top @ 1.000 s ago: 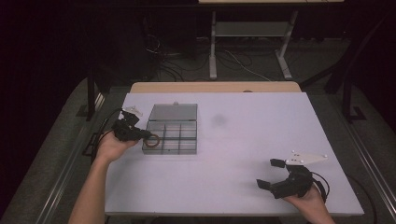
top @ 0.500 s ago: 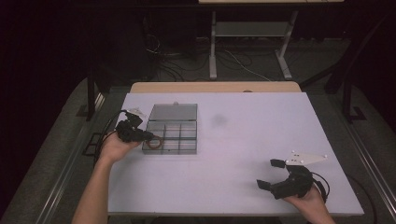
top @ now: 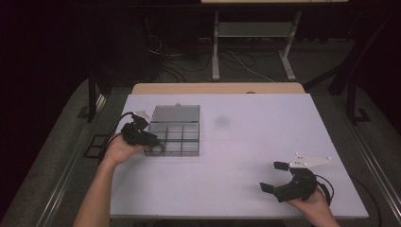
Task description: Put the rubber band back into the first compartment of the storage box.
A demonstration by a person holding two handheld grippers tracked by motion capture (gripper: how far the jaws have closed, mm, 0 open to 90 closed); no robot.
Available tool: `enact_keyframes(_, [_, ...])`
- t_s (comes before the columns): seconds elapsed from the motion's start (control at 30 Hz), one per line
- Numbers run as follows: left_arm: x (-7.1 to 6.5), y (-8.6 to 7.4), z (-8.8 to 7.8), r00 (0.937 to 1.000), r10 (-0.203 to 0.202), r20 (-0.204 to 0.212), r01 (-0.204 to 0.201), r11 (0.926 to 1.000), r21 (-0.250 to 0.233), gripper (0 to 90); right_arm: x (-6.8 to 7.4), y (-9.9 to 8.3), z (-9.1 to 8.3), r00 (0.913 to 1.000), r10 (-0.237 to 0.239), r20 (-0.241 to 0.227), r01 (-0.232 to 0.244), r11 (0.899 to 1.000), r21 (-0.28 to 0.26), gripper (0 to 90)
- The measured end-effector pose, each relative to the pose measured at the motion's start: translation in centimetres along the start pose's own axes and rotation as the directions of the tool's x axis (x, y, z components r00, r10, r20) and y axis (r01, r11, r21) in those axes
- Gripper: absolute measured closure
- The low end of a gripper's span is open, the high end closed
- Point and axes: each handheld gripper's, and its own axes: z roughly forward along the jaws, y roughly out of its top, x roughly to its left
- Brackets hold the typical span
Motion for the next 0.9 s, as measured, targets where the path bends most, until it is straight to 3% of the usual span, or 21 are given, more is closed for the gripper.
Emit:
enact_keyframes(0.17, [-0.2,0.0,-1.1,0.9996,-0.021,0.017,0.022,0.9982,-0.056,59.0,0.0,0.0,0.1,1.0,-0.003,0.001,0.003,1.0,0.001,0.6])
enact_keyframes(0.33, [-0.6,0.1,-2.4,0.9983,-0.058,-0.005,0.057,0.9893,-0.134,46.9,0.0,0.0,0.1,1.0,-0.006,0.001,0.006,1.0,0.002,0.6])
enact_keyframes(0.47, [-0.9,0.0,-3.4,0.9973,-0.073,-0.009,0.071,0.9829,-0.17,35.1,0.0,0.0,0.2,1.0,-0.004,-0.002,0.004,1.0,0.004,0.6])
enact_keyframes(0.63, [-1.4,-0.2,-4.3,0.9971,-0.075,-0.016,0.07,0.9797,-0.188,22.1,0.1,0.1,0.2,1.0,-0.002,-0.003,0.002,1.0,0.007,0.6])
enact_keyframes(0.9, [-3.0,-1.0,-5.4,0.995,-0.087,-0.049,0.071,0.9626,-0.261,10.4,0.2,0.1,0.3,1.0,-0.006,-0.008,0.006,1.0,0.009,0.6])
